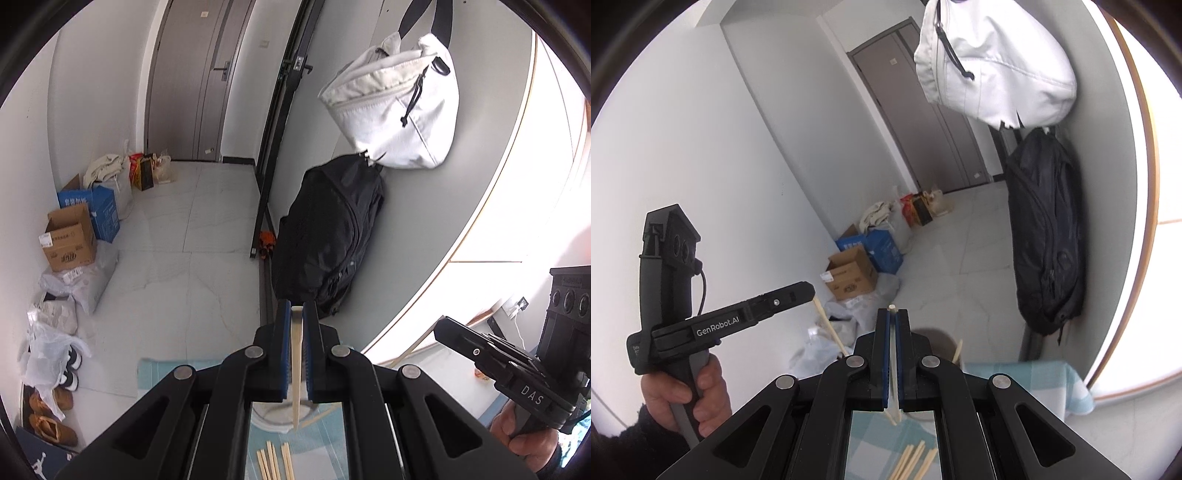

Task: Organize utensils
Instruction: 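Lift both held chopsticks up over the white utensil holder, then open the right gripper over the holder while the left gripper releases its chopstick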

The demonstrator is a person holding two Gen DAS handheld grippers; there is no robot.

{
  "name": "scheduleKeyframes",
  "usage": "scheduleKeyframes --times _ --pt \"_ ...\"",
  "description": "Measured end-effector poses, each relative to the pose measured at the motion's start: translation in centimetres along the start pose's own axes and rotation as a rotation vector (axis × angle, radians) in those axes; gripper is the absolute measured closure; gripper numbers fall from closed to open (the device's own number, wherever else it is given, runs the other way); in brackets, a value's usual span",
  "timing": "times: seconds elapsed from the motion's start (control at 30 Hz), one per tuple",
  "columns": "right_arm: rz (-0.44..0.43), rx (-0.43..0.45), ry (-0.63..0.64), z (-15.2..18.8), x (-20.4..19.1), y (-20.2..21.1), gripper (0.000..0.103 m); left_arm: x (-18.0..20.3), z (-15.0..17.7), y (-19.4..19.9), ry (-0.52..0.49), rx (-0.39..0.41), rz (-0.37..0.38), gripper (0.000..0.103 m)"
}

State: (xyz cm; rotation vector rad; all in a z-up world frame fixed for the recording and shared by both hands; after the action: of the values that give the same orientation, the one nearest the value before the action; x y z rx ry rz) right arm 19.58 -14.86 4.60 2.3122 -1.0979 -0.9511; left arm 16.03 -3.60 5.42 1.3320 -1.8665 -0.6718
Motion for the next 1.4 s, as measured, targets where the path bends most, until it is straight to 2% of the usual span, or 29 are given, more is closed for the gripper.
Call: scheduleKeyframes --times 0.2,0.27,0.47,0.63,0.9,1.07,1.13,1.23,1.3,1.33,1.37,1.4 --pt "0.028 0.007 0.004 -3.2 0.5 -0.8 0.101 -0.4 -2.7 -0.4 0.013 0.022 0.024 0.101" --pt "0.035 0.006 0.006 -4.1 0.7 -1.2 0.101 -0.5 -3.5 -0.5 -0.001 0.046 -0.01 0.101" --pt "0.068 -0.007 0.037 -6.2 1.4 -3.2 0.101 -0.3 -4.6 -2.0 -0.052 0.075 -0.036 0.101" --pt "0.099 -0.044 0.069 -6.1 1.8 -6.1 0.101 -1.3 -4.0 -4.6 -0.06 0.031 -0.043 0.101" --pt "0.095 -0.111 0.07 -4.3 2.8 -9.8 0.101 -2.5 -2.4 -7.5 -0.046 -0.047 0.004 0.101" --pt "0.072 -0.147 0.07 -3.3 2.6 -11.4 0.101 -2.7 -1.0 -8.4 -0.026 -0.109 0.111 0.101" --pt "0.048 -0.16 0.061 -2.8 2.4 -11.9 0.098 -2.5 -0.1 -8.9 -0.028 -0.166 0.18 0.101" --pt "0.016 -0.186 0.032 -2.0 2.4 -12.6 0.098 -3.3 0.4 -9.1 0.009 -0.195 0.185 0.1" --pt "-0.015 -0.195 0.0 -1.5 2.6 -12.6 0.094 -3.6 0.7 -9.0 0.033 -0.221 0.208 0.094" --pt "-0.026 -0.197 -0.018 -1.2 2.8 -12.6 0.087 -3.7 0.8 -8.8 0.042 -0.22 0.215 0.092" --pt "-0.031 -0.193 -0.032 -1.0 2.9 -12.4 0.081 -4.0 0.9 -8.5 0.051 -0.218 0.209 0.083" --pt "-0.04 -0.183 -0.046 -0.7 3.1 -12.0 0.077 -4.3 0.8 -8.2 0.064 -0.211 0.192 0.068"
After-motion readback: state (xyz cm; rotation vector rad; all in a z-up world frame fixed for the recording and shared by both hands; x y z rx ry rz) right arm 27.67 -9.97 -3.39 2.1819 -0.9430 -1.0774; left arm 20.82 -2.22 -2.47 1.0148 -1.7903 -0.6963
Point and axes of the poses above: each gripper's, at about its wrist camera, not at the fingertips, and y roughly against the way its jaws point, x to its right, z to its underside, the point moved 8 cm from there along -y, roughly the way its jaws point, and after that the axes turned 13 degrees about -x, right-handed, at the moved point
